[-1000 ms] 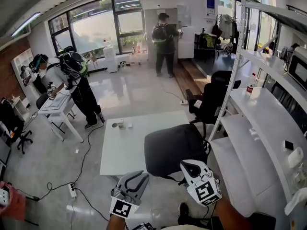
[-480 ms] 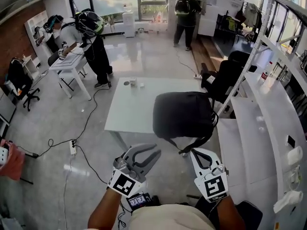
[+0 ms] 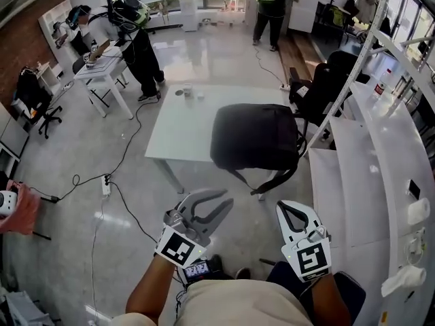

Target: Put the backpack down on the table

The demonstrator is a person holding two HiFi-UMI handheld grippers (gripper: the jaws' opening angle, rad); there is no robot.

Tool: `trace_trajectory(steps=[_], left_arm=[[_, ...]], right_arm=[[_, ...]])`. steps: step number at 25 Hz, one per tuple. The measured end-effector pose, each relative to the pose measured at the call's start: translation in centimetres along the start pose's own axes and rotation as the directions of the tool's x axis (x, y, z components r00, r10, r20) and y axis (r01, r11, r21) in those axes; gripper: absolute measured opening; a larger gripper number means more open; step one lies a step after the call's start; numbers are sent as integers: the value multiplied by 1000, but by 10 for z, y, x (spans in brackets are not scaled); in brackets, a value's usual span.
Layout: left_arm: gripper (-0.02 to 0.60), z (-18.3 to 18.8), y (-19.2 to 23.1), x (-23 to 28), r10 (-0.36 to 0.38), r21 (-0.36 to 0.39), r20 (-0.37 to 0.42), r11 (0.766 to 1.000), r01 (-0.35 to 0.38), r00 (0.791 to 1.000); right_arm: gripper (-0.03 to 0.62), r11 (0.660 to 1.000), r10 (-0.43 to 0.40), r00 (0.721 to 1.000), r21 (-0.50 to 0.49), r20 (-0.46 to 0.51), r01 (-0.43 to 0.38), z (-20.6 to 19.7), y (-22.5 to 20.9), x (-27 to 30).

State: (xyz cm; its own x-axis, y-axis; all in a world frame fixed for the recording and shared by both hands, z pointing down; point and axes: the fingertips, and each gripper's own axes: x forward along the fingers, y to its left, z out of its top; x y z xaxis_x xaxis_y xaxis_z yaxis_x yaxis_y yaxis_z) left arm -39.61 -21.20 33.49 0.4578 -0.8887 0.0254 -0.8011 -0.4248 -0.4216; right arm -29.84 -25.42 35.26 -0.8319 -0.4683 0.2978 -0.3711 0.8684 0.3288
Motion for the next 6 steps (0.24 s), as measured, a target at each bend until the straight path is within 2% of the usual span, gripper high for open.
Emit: trace_trajectory(steps=[6], left_arm=[[86,16,-18,11,-10,19,-23,1000,11,1000]], right_arm=[[25,1000,11,1000,10,6,-12,-6,-12,-18]])
